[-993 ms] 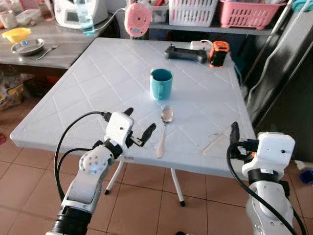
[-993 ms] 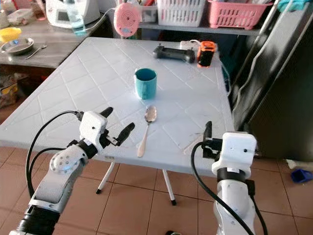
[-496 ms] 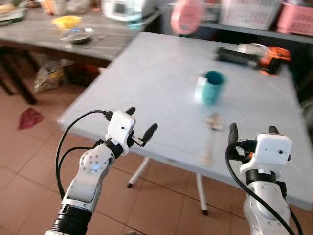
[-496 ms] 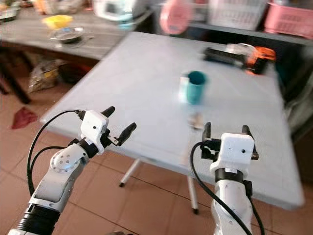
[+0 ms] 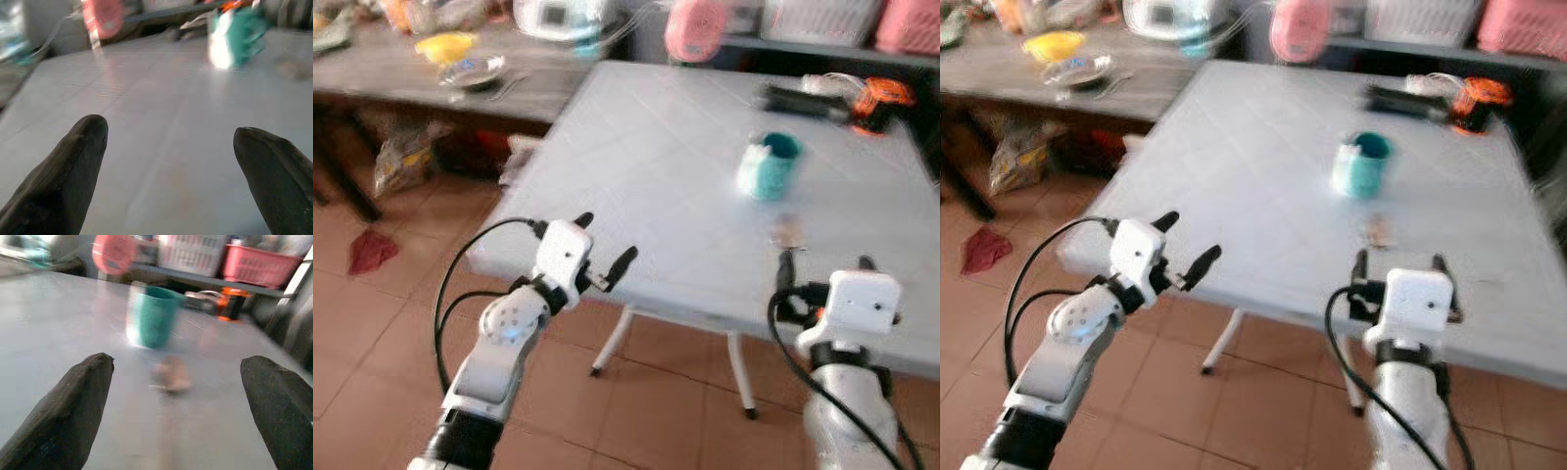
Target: Setting the table
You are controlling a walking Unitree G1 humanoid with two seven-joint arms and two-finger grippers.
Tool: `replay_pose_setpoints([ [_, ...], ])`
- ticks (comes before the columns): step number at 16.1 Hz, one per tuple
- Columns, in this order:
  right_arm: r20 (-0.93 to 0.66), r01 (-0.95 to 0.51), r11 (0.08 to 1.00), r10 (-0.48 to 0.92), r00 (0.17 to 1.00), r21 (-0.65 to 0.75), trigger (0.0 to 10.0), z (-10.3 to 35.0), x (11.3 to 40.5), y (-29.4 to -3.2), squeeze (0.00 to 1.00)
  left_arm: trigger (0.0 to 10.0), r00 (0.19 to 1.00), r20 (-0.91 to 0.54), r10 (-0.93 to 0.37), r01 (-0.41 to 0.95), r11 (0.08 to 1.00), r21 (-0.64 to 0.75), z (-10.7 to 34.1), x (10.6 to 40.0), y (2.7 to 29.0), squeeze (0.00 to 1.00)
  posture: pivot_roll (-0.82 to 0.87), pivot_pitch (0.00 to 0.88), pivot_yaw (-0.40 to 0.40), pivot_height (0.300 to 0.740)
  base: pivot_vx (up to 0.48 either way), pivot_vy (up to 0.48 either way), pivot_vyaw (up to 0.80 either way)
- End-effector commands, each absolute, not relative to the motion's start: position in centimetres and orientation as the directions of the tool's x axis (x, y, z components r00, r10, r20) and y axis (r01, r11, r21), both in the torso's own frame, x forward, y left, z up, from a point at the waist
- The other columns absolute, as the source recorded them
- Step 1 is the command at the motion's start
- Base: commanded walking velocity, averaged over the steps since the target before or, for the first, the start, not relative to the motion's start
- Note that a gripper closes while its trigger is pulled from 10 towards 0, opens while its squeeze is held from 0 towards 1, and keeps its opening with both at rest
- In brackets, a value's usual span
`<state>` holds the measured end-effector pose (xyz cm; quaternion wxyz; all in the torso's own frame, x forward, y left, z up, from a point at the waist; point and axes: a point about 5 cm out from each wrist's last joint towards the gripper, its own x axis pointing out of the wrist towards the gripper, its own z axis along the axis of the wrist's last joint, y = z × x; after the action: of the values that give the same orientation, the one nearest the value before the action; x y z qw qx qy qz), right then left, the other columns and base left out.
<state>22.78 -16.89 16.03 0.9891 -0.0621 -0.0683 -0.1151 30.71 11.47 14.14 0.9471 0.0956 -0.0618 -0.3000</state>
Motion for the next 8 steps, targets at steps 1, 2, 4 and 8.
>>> replay_pose_setpoints([
  [1, 0.164, 0.258, 0.958, -0.237, 0.958, -0.122, 10.0, 16.38, 22.56, -17.42, 0.0, 10.0, 0.804, 0.064, -0.591, 0.565, 0.794, 0.225, 14.28, 30.66, 11.2, 0.0, 0.04, 0.14, 0.021, 0.74, 0.0, 0.0, 0.0],
  [2, 0.159, 0.267, 0.957, -0.248, 0.956, -0.115, 10.0, 16.31, 22.5, -17.6, 0.0, 10.0, 0.804, 0.068, -0.591, 0.565, 0.795, 0.221, 14.32, 30.62, 10.95, 0.0, 0.04, 0.14, 0.021, 0.74, 0.0, 0.0, 0.0],
  [4, 0.158, 0.272, 0.955, -0.253, 0.954, -0.115, 10.0, 16.32, 22.48, -17.65, 0.0, 10.0, 0.802, 0.072, -0.593, 0.567, 0.794, 0.22, 14.39, 30.56, 10.76, 0.0, 0.04, 0.144, 0.021, 0.74, 0.0, 0.0, 0.0],
  [8, 0.158, 0.272, 0.955, -0.253, 0.954, -0.115, 10.0, 16.32, 22.48, -17.65, 0.0, 10.0, 0.802, 0.072, -0.593, 0.567, 0.794, 0.22, 14.39, 30.56, 10.76, 0.0, 0.04, 0.144, 0.021, 0.74, 0.0, 0.0, 0.0],
])
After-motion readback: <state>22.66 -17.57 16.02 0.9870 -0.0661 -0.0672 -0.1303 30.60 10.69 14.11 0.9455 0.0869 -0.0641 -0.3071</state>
